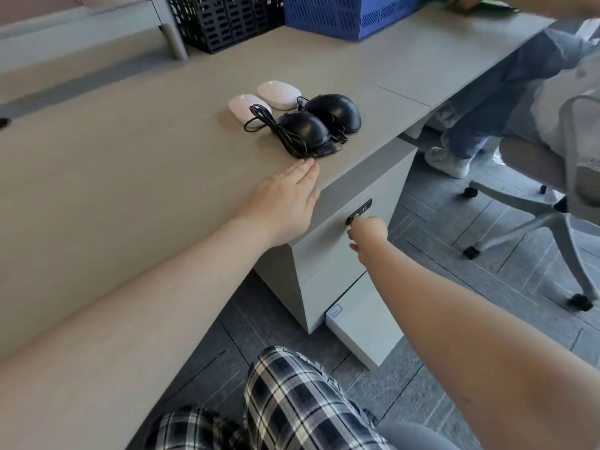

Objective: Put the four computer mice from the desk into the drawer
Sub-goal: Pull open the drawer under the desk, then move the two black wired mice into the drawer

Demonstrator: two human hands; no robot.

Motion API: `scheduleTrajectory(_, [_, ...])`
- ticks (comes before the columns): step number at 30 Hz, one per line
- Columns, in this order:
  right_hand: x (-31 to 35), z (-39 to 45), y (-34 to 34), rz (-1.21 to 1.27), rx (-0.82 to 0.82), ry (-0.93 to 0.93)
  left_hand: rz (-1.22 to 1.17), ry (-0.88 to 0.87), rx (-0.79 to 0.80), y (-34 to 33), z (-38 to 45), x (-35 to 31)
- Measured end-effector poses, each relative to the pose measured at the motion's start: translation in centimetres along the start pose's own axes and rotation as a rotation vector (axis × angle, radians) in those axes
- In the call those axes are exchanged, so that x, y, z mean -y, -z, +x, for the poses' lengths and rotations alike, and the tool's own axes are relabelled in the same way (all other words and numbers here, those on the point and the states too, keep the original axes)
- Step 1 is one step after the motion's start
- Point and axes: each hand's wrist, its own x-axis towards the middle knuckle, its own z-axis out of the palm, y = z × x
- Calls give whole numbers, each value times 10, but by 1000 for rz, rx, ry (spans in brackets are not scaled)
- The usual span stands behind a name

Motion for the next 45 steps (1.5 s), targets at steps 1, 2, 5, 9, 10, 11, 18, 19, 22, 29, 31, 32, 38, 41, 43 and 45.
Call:
scheduleTrajectory(1, [1,-2,1,8,-17,-28,-8,-1,4,-1,0,0])
scheduleTrajectory(2, [0,-3,2,-34,-26,-58,-15,0,7,-1,0,1])
scheduleTrajectory(5, [0,-3,2,53,2,-93,-21,-4,2,0,2,3])
scheduleTrajectory(9, [-6,2,15,-30,-1,-59,-30,-7,-2,-2,2,4])
scheduleTrajectory(10, [-9,1,20,-55,-5,-50,-31,-7,-5,-2,2,4])
scheduleTrajectory(11, [-14,-3,25,-122,-23,-19,-33,-7,-6,-2,2,4])
scheduleTrajectory(18, [-12,-18,51,-781,-143,882,-4,-16,16,-4,1,2])
scheduleTrajectory(19, [-8,-16,50,-892,-45,897,14,-8,23,-4,0,0])
scheduleTrajectory(22, [-1,-15,50,-1137,38,953,110,30,39,-4,-9,-8])
scheduleTrajectory(29, [-1,-30,73,-1197,4,882,180,57,49,-4,-20,-19])
scheduleTrajectory(31, [-7,-33,86,-1220,-44,871,176,71,54,-3,-21,-21])
scheduleTrajectory(32, [-10,-35,93,-1237,-59,852,174,77,53,-3,-22,-22])
scheduleTrajectory(38, [-27,-57,136,-1405,-92,679,150,91,27,-3,-26,-28])
scheduleTrajectory(41, [-36,-64,155,-1452,-119,596,139,99,23,-3,-27,-31])
scheduleTrajectory(43, [-40,-69,166,-1486,-133,567,128,103,12,-3,-26,-32])
scheduleTrajectory(45, [-44,-73,175,-1528,-148,535,116,107,-2,-2,-26,-32])
